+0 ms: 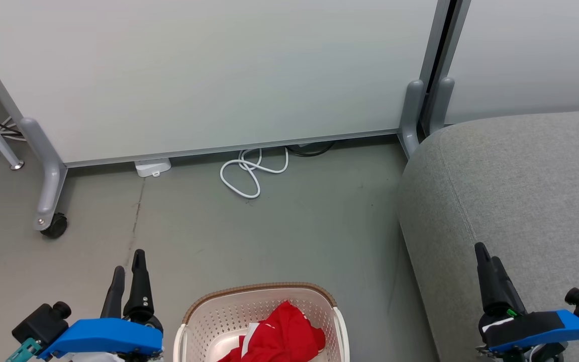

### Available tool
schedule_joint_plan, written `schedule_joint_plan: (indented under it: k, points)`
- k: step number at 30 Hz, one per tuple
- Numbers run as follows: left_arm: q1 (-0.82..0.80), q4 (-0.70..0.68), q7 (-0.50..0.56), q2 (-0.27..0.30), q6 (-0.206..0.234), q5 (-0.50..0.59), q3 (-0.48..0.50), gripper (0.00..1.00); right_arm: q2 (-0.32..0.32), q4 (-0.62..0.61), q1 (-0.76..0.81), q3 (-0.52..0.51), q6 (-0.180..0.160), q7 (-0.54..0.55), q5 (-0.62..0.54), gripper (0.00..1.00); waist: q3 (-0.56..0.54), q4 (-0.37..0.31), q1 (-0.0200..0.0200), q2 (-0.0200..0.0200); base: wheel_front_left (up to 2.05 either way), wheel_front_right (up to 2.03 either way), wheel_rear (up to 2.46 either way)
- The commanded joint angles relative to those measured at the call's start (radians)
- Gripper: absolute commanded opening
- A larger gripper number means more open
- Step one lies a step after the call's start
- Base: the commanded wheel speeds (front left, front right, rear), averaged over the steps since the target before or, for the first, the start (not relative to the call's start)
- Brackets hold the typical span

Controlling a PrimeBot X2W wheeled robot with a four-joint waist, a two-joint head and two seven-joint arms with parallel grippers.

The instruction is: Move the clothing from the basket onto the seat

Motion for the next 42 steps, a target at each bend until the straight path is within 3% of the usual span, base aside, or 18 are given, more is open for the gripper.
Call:
schedule_joint_plan:
  k: [1,25,42]
  points:
    - [-0.005,-0.018,-0.012,0.01,0.004,0.046,-0.011,1.0,-0.007,-0.021,-0.003,0.004,0.001,-0.009,-0.048,1.0,-0.001,0.0,0.0,-0.0001,0.0,0.0,0.0]
    - [0.003,-0.018,-0.081,0.027,0.033,0.353,-0.079,1.0,-0.009,-0.055,0.014,0.031,0.002,-0.052,-0.32,1.0,0.001,0.008,0.0,-0.0001,0.0,0.0,0.0]
    - [0.012,-0.005,-0.124,0.029,0.042,0.499,-0.107,1.0,-0.01,-0.045,0.017,0.038,0.002,-0.087,-0.456,1.0,0.0,0.008,0.0,-0.0001,0.0,0.0,0.0]
